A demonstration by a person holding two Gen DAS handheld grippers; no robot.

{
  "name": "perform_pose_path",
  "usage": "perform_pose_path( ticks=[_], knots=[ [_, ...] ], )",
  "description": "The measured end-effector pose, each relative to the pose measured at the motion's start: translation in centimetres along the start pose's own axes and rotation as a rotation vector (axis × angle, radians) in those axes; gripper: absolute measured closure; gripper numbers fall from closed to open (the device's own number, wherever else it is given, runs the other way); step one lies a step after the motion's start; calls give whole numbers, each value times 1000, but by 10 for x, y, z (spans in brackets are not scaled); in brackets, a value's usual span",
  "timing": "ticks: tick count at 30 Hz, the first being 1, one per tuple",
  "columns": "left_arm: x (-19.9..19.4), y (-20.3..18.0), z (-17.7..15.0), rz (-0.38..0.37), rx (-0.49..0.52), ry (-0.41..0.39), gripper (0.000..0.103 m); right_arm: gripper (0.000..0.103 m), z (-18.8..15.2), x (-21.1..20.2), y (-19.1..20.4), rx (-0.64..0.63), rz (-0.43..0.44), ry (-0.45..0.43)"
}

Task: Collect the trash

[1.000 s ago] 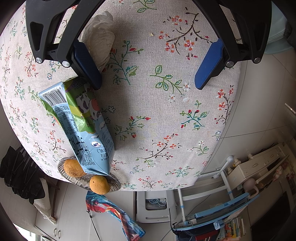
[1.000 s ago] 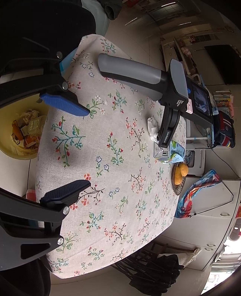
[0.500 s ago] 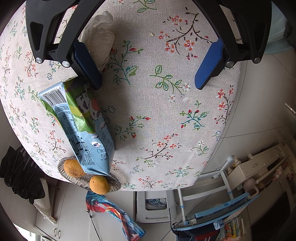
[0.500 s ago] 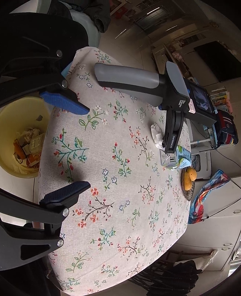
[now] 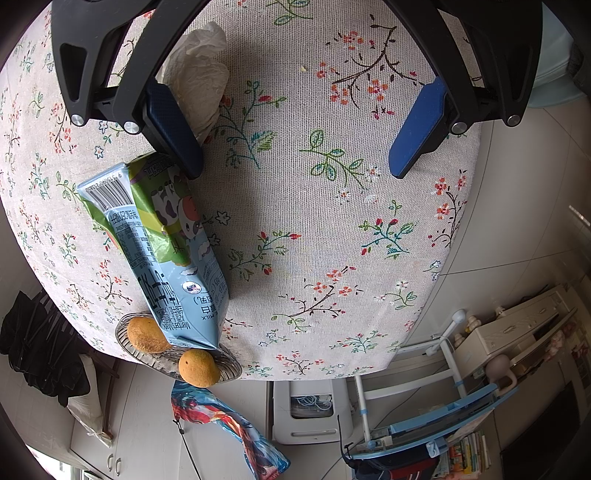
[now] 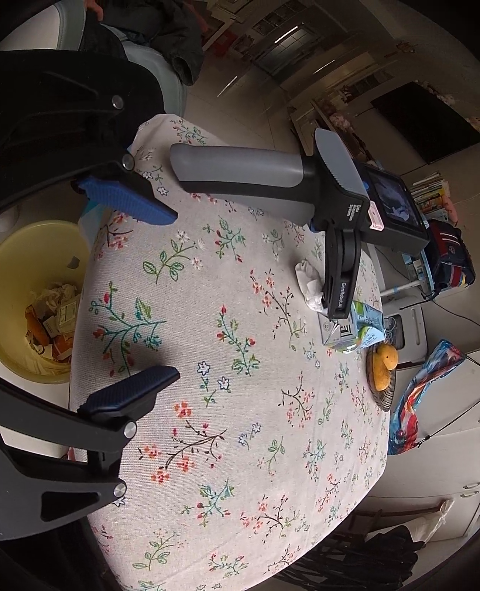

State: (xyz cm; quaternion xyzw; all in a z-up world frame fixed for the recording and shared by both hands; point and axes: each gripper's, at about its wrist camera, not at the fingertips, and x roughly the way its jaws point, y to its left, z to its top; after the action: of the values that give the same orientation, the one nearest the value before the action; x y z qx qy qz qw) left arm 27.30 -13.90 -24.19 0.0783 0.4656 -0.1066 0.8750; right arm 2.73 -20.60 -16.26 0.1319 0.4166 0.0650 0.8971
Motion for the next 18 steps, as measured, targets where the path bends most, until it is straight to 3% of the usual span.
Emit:
perform_pose_path(
  ticks=[18],
  knots=[
    [0, -1, 1, 0, 0, 0, 6, 27, -4, -8, -5, 16, 3, -8]
  ],
)
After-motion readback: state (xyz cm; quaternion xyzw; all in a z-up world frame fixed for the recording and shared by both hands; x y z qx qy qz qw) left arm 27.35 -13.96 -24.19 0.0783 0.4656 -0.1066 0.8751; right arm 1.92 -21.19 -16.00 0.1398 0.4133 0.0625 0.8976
